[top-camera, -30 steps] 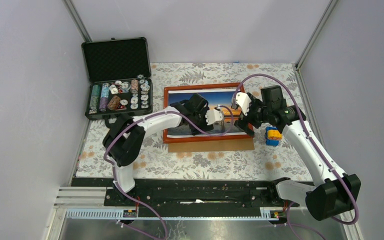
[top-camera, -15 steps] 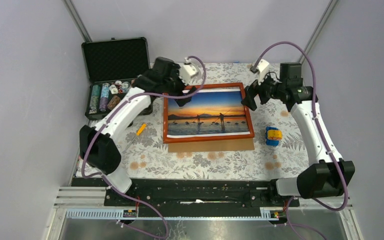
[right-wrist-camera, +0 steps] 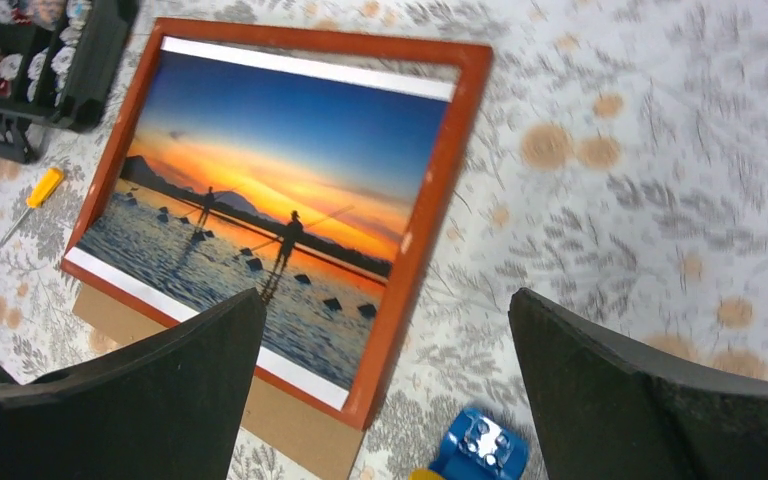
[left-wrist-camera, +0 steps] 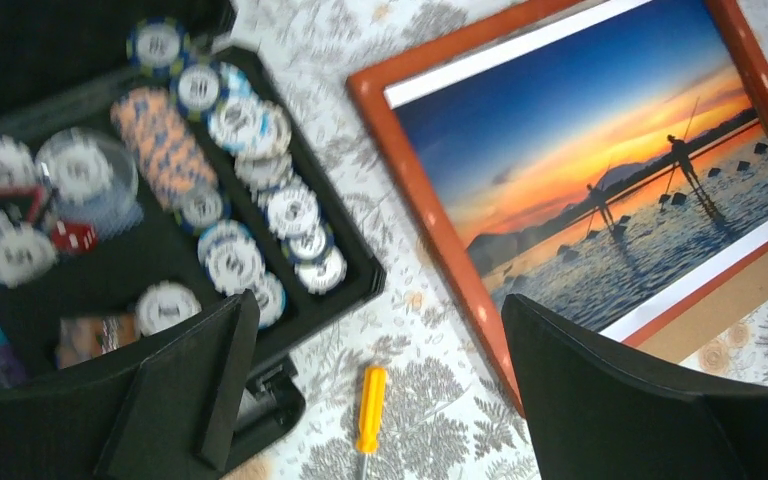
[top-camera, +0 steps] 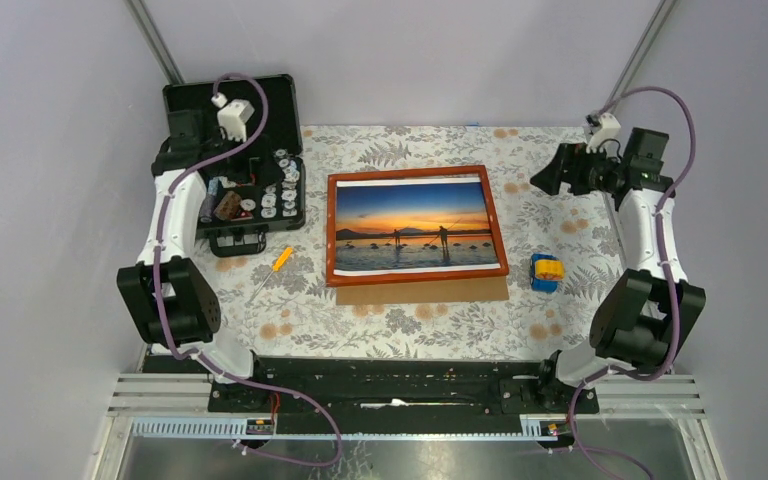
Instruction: Take the photo out of the frame
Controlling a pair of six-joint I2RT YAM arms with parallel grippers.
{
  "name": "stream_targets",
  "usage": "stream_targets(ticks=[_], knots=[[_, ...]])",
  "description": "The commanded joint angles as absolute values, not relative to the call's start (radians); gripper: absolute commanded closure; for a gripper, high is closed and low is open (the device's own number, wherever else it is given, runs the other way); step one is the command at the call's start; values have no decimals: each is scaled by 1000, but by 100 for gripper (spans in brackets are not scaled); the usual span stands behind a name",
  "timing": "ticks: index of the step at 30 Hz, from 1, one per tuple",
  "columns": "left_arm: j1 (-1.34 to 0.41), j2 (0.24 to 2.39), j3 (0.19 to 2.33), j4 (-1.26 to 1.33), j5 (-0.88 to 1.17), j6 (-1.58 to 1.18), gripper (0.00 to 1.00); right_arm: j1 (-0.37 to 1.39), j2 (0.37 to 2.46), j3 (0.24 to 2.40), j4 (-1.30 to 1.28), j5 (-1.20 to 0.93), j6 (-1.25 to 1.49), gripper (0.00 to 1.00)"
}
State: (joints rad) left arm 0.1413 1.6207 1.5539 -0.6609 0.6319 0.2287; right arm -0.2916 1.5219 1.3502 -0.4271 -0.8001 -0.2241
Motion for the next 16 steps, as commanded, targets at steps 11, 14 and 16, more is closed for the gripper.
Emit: stream_targets(ticks=[11, 14, 16], knots=[[205, 1516, 1209, -469, 586, 100, 1, -408, 1481, 1073, -286, -872, -126, 0], [205, 1516, 1212, -467, 584, 102, 1, -408, 1488, 1064, -287, -879, -123, 0], [204, 1514, 1221, -467, 570, 100, 1, -408, 1489, 1061, -287, -884, -124, 0]])
